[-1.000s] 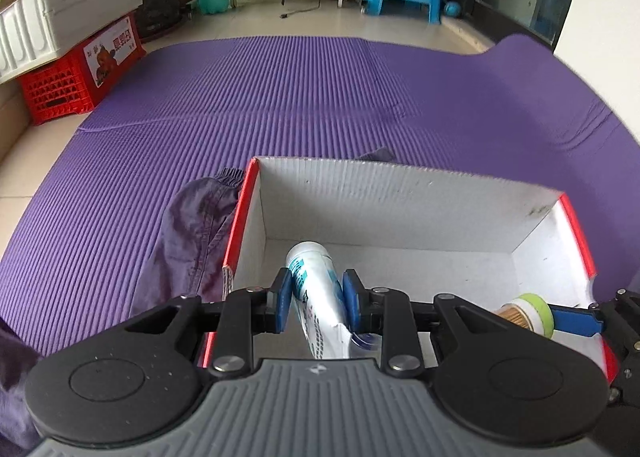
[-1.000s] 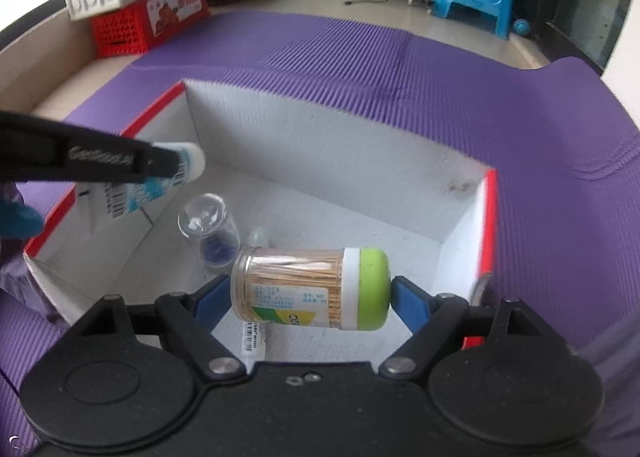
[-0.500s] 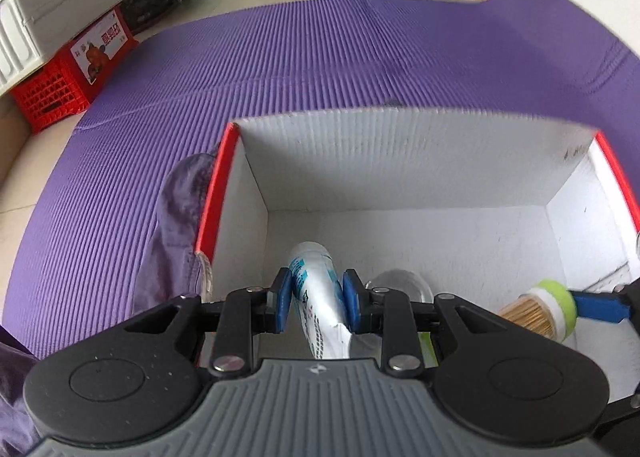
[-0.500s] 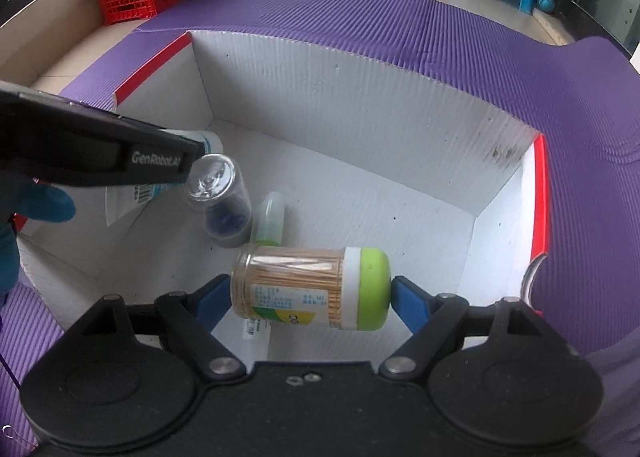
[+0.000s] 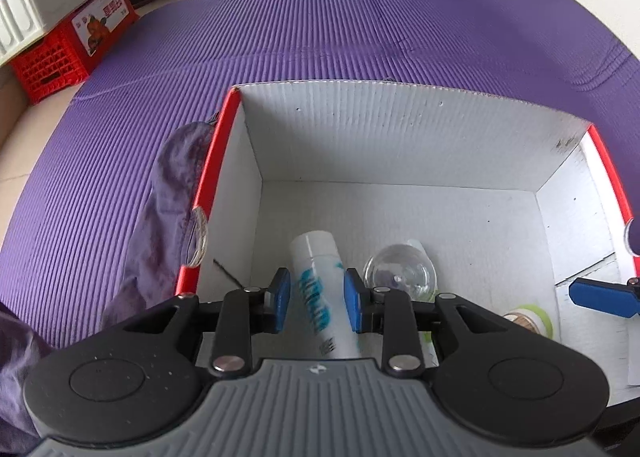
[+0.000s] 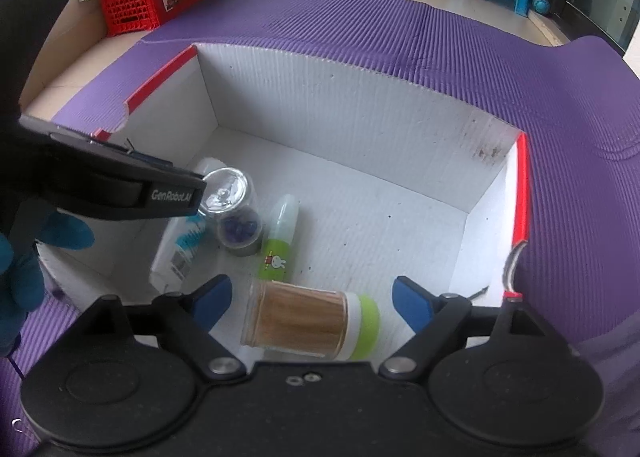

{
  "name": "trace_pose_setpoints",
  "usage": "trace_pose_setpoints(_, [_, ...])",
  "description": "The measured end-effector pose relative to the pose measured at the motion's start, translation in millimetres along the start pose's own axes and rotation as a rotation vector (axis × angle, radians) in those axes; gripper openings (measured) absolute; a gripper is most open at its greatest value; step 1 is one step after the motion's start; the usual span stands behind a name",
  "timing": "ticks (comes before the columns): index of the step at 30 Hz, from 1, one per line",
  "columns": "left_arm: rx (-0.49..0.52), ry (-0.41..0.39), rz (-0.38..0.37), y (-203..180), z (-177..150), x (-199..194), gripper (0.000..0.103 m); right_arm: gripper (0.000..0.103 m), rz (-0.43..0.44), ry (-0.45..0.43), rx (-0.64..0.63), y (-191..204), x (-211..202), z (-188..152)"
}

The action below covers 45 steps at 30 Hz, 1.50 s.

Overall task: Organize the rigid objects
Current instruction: 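Lower the tube and toothpick jar into the red box and open both tools, then withdraw both tools from the box toward the remaining items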

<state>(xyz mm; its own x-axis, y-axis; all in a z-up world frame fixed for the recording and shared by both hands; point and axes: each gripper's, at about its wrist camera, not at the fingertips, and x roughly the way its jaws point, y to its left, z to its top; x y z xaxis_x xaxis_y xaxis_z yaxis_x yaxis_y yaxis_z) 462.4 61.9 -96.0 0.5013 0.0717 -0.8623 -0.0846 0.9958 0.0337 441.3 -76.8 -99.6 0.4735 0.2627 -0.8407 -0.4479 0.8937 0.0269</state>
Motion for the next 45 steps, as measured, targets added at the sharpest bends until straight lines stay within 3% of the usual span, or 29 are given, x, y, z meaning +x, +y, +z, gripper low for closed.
trace_pose_setpoints(26, [-0.068, -0.167, -0.123, 14.0, -54.6, -156.3, 0.029, 0.092, 0.068, -0.186, 0.042, 11.2, -141.9, -45.7])
trace_pose_setpoints(28, [-0.063, -0.184, -0.126, 12.4, -62.7, -168.3, 0.035, 0.093, 0.069, -0.208, 0.046, 12.3, -154.1, -51.6])
trace_pose_setpoints(30, [-0.058, -0.210, -0.117, 11.1, -71.9, -181.0, 0.070, 0.094, 0.073, -0.228, 0.048, 13.8, -164.6, -57.0])
trace_pose_setpoints(31, [-0.053, -0.232, -0.109, 10.2, -77.2, -188.0, 0.072, 0.094, 0.077, -0.239, 0.048, 14.8, -170.5, -60.5])
trace_pose_setpoints(45, [-0.051, -0.266, -0.127, 9.2, -136.3, -232.5, 0.073, 0.102, 0.121, -0.326, 0.051, 28.8, -218.3, -104.7])
